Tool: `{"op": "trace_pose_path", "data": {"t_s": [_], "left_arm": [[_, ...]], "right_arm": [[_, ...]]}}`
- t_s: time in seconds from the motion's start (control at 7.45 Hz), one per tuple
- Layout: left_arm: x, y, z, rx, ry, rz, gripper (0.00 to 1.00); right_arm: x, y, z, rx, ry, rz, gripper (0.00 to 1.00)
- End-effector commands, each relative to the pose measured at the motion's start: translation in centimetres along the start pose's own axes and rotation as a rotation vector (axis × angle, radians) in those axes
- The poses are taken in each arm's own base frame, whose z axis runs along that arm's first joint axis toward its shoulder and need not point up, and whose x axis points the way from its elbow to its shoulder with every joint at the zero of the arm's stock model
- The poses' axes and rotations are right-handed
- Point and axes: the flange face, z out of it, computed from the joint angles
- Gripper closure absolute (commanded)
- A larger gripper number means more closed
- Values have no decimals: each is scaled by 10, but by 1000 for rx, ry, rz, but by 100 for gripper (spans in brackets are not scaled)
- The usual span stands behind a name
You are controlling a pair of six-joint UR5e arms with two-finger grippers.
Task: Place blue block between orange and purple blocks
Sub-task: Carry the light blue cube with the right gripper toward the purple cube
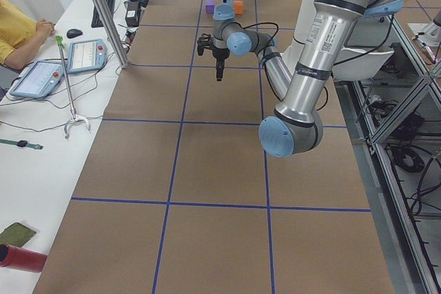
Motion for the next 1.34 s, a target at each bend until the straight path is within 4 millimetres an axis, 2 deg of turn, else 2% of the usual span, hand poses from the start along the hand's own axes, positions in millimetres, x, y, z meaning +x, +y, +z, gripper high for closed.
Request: {"op": "trace_pose_path", "data": {"t_s": [0.0, 0.13, 0.54, 1.21], "left_arm": [[0, 0, 1, -3, -1, -3, 0], [0, 0, 1, -3, -1, -3, 0], [1, 1, 2, -5, 0, -2, 0], [1, 1, 2, -4, 0, -2, 0]], "right_arm": [[18, -2, 19, -2, 0, -27, 100], [26, -2, 27, -10, 17, -51, 100], [31, -12, 42, 3, 51, -47, 100], [21, -14, 51, 27, 78, -74, 100]]}}
